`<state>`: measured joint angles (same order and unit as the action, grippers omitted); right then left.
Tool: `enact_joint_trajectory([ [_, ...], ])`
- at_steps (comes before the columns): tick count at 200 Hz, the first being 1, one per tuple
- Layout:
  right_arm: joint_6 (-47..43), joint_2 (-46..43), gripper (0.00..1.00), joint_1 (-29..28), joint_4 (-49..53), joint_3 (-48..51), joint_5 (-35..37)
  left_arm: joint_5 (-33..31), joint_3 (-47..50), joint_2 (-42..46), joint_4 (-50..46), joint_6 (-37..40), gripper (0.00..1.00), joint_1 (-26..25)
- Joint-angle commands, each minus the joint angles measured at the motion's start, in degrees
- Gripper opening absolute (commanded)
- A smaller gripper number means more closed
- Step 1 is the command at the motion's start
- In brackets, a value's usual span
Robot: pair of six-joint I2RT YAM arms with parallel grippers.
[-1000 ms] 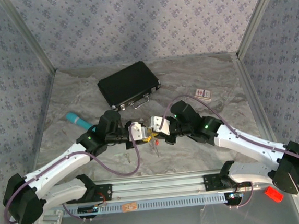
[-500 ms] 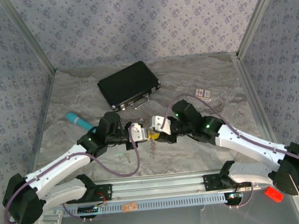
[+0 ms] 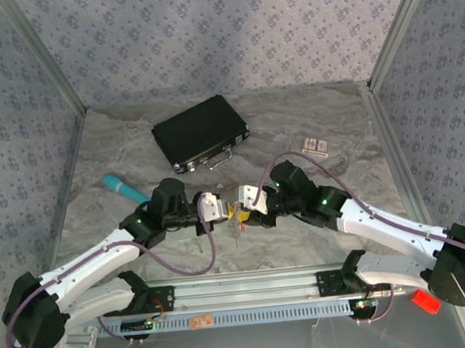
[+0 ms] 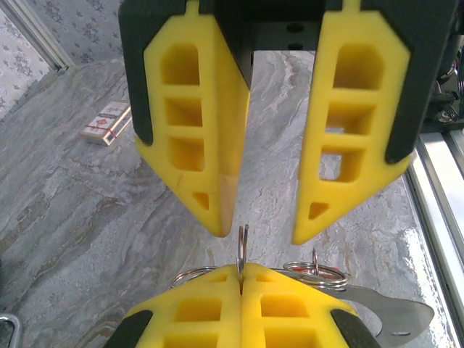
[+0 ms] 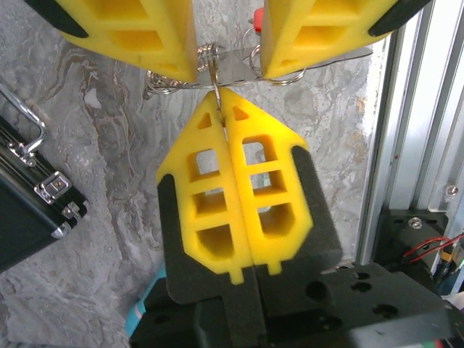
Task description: Put the keys on the keyring
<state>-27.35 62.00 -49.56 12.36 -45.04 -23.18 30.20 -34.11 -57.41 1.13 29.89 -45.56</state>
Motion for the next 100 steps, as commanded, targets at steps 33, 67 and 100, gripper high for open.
enact_joint_trajectory([
  [33,0.00,0.58,0.20,-0.56,-0.59,-0.31,3.13,1.77,0.11,1.64,3.44,-1.21,0.00,-0.44],
  [67,-0.07,1.06,0.13,-0.72,-0.56,-0.71,3.48,2.22,-0.07,1.54,3.21,-1.23,0.00,-0.47],
  [100,0.02,1.79,0.16,-1.06,-0.68,-1.06,3.45,2.51,-0.26,1.66,3.00,-1.37,0.00,-0.48],
])
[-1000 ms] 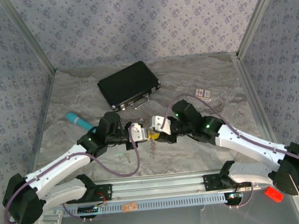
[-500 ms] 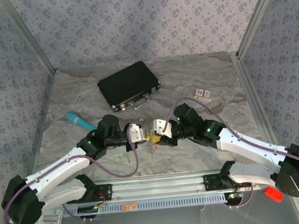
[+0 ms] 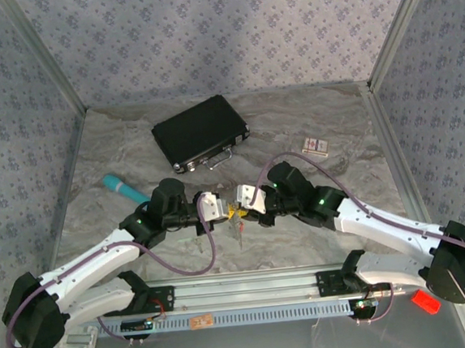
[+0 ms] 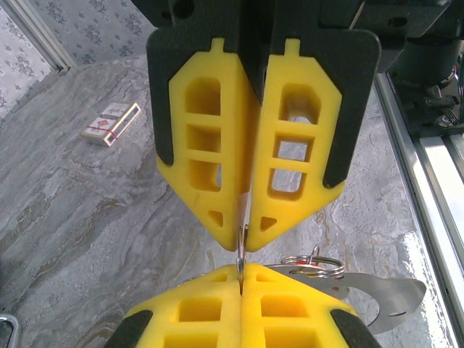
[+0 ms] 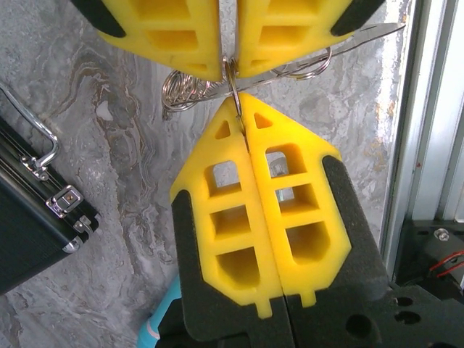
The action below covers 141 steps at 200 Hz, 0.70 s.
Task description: Put the keys on the keyring
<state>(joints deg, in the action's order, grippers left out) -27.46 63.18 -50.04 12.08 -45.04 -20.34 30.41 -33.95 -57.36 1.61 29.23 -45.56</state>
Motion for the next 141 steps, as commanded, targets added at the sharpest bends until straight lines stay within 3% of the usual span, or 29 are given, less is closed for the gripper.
enact_joint_trajectory([
  [1,0.13,0.58,0.16,-0.58,-0.43,-1.04,0.63,2.29,-0.45,1.59,2.52,-0.74,0.00,-0.49],
  [45,0.17,0.89,0.00,-0.72,-1.46,-1.15,0.33,2.46,-0.49,1.82,2.17,-0.75,0.00,-0.49],
  [141,3.46,0.42,0.00,-0.93,-7.04,0.48,-3.74,2.37,-0.31,1.09,3.04,-1.69,0.09,-0.51],
])
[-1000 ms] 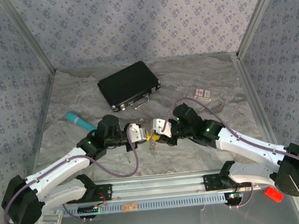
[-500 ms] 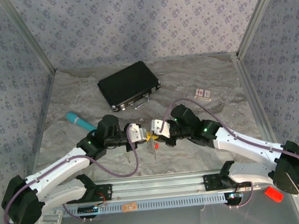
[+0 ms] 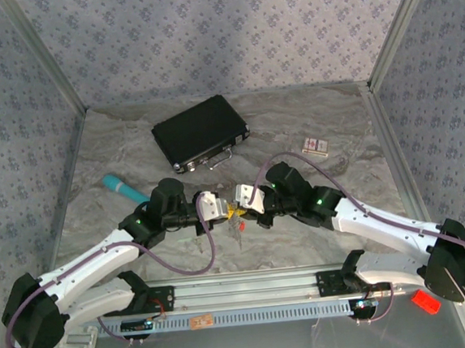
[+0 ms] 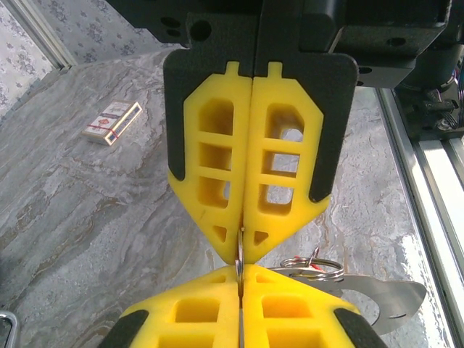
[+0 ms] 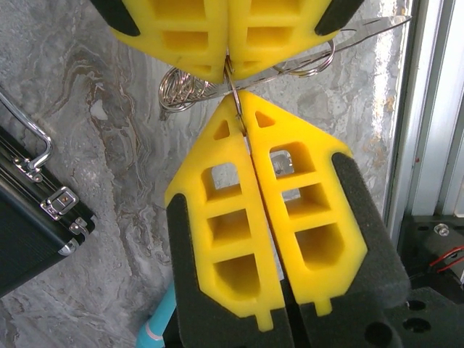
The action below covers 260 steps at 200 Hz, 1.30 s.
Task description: Put the keys on the keyring
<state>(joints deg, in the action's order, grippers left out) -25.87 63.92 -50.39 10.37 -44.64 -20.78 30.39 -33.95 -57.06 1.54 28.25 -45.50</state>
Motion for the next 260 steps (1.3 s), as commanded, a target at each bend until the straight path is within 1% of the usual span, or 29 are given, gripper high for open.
enact_joint_trajectory([
  [1,1.87,-0.30,0.00,-0.58,-5.35,0.08,-3.26,2.39,-0.32,0.80,3.11,-0.68,0.09,-0.52],
  [41,2.12,-0.17,0.00,-0.62,-5.53,0.29,-3.74,2.55,-0.41,0.81,3.38,-0.66,0.10,-0.51],
  [49,2.14,-0.20,0.00,-0.58,-5.58,0.33,-3.75,2.65,-0.49,0.81,3.29,-0.63,0.08,-0.54],
  [67,2.09,-0.27,0.00,-0.56,-5.36,0.35,-3.59,2.53,-0.58,0.85,2.96,-0.09,0.00,-0.51],
  [94,2.38,-1.02,0.00,-0.29,-5.10,0.83,-1.45,1.72,-0.71,1.09,2.80,0.45,0.00,-0.49],
  [97,2.61,-1.26,0.04,-0.25,-5.21,1.07,-0.93,1.47,-0.80,1.15,2.85,0.45,0.00,-0.55],
  [105,3.07,-2.00,0.18,0.15,-5.16,1.46,0.34,0.76,-0.90,1.22,2.63,0.44,0.00,-0.51],
  [109,3.38,-2.42,0.22,0.42,-5.15,1.85,0.73,0.50,-0.99,1.32,2.59,0.42,0.00,-0.49],
  [116,3.74,-3.47,0.25,1.06,-4.94,2.45,1.12,-0.23,-1.09,1.48,2.43,0.43,0.00,-0.52],
  [133,5.48,-6.78,0.30,2.83,-5.47,4.31,1.63,-2.68,-1.13,1.87,2.57,0.10,0.00,-0.54],
  [158,8.22,-12.37,0.31,4.88,-6.73,6.99,3.41,-7.41,-2.25,2.29,2.29,-0.72,0.00,-0.43],
  [185,9.17,-16.25,0.32,5.17,-6.16,8.13,5.60,-11.59,-4.34,2.49,-0.06,-1.40,0.00,0.29],
  [202,9.02,-16.84,0.32,4.66,-5.15,7.95,5.78,-14.39,-6.05,3.29,-2.63,-1.92,0.00,1.60],
  [219,8.15,-16.24,0.33,3.59,-3.96,7.43,4.70,-17.30,-7.65,4.88,-5.57,-3.33,0.00,4.21],
  [260,5.57,-10.07,0.33,-2.39,-3.65,4.79,4.36,-21.71,-12.15,10.14,-13.95,-9.91,0.00,13.32],
])
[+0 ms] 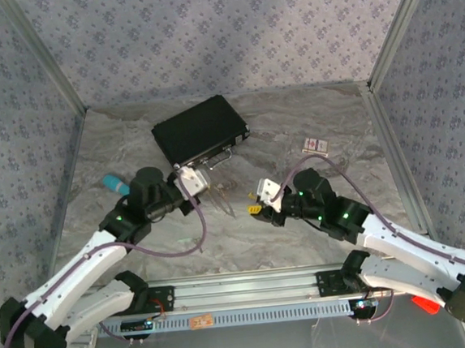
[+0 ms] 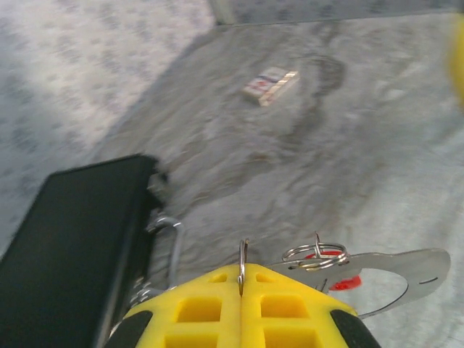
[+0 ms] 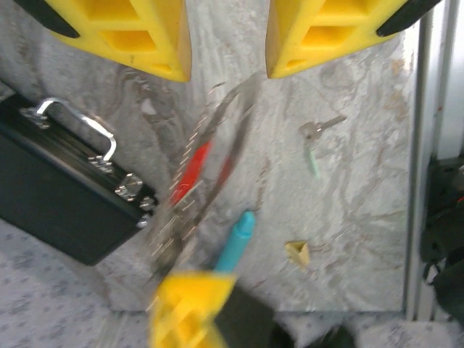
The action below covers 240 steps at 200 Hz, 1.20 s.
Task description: Put the keys on the keyring
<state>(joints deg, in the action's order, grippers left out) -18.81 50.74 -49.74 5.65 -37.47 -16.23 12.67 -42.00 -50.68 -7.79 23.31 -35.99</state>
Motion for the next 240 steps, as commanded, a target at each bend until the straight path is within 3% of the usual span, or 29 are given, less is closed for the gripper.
enact_joint_trajectory([
  [1,-1.53,3.30,0.34,-3.20,0.96,-2.41,-0.20,-4.11,-4.17,3.88,-4.83,-5.09,0.00,3.99],
  [58,1.43,22.59,0.33,-12.60,-11.71,-5.51,1.25,-10.00,-6.00,7.99,-11.69,-7.09,0.00,9.81],
  [124,1.89,44.72,0.33,-17.71,-23.00,-11.10,7.42,-12.80,-1.55,11.46,-10.14,-9.28,0.00,11.03],
  [205,1.12,57.54,0.36,-19.35,-27.79,-16.10,12.07,-10.65,-0.63,12.08,-9.78,-8.98,0.00,11.13],
  [240,1.28,59.30,0.30,-19.35,-27.85,-16.93,14.16,-9.77,-0.59,12.14,-9.96,-8.85,0.00,11.12],
])
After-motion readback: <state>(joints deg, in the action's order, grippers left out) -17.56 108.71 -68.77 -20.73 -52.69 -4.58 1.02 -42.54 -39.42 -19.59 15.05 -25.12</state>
